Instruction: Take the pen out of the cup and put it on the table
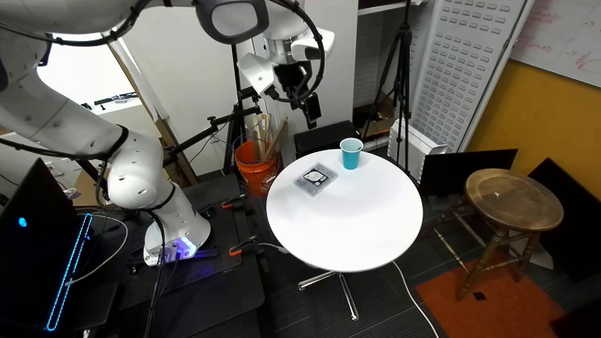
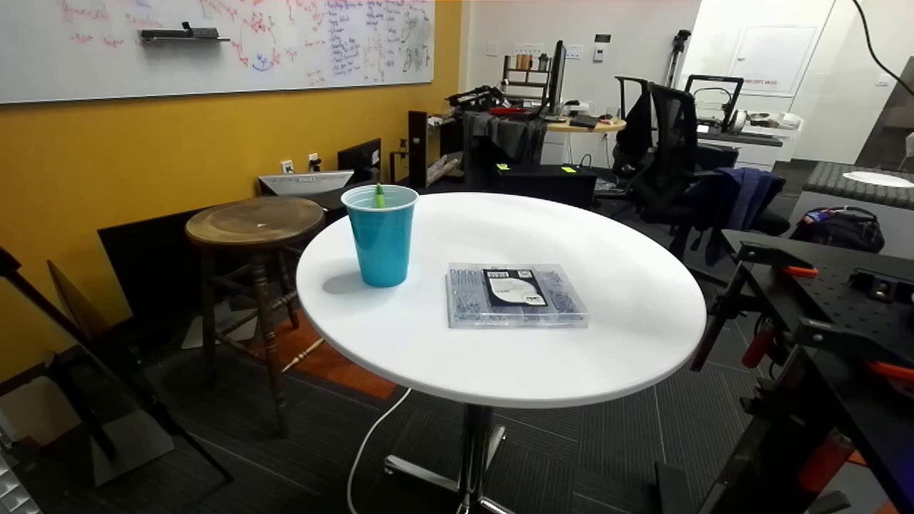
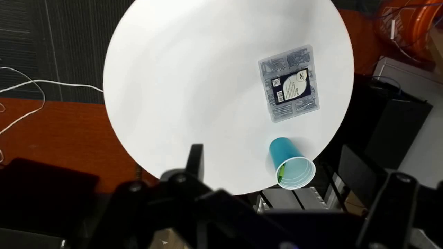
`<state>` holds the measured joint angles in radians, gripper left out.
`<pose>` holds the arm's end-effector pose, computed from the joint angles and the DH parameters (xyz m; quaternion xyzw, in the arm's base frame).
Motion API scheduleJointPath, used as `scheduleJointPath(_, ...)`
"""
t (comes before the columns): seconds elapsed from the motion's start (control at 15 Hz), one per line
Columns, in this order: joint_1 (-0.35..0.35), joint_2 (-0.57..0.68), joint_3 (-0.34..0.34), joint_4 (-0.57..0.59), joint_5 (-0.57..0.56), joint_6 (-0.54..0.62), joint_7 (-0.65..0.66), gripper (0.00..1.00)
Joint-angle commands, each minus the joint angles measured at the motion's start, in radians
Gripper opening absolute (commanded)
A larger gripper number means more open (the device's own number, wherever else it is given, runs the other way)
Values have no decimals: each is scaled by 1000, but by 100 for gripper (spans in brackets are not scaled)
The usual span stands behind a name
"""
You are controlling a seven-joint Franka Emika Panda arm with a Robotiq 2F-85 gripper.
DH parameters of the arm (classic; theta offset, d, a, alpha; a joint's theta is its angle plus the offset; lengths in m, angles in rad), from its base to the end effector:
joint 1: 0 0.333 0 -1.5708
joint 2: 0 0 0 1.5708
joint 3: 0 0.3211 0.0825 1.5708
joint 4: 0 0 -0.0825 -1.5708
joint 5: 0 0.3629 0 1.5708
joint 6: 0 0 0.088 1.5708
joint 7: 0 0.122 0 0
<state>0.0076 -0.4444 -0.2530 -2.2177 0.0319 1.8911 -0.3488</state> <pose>0.3984 -0.1109 0.5494 -0.9946 -0.0562 -0.0697 0.0516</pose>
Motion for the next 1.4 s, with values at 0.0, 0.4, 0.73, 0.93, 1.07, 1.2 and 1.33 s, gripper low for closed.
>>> scheduleJointPath(0.0,-14,34,38,-27,-11,170,-27,100)
scheduleJointPath(0.4,-23,10,27,-4,12,59,-12,100)
scheduleJointPath(0.73,-28,19,33,-6,11,79,-11,100)
scheduleJointPath(0.93,-28,26,35,-2,8,81,-12,100)
scheduleJointPath(1.07,-23,44,48,-2,-8,124,-16,100)
scheduleJointPath(1.2,-16,65,60,-3,-13,164,-22,100)
scheduleJointPath(1.33,-10,100,78,-1,-11,231,-16,100)
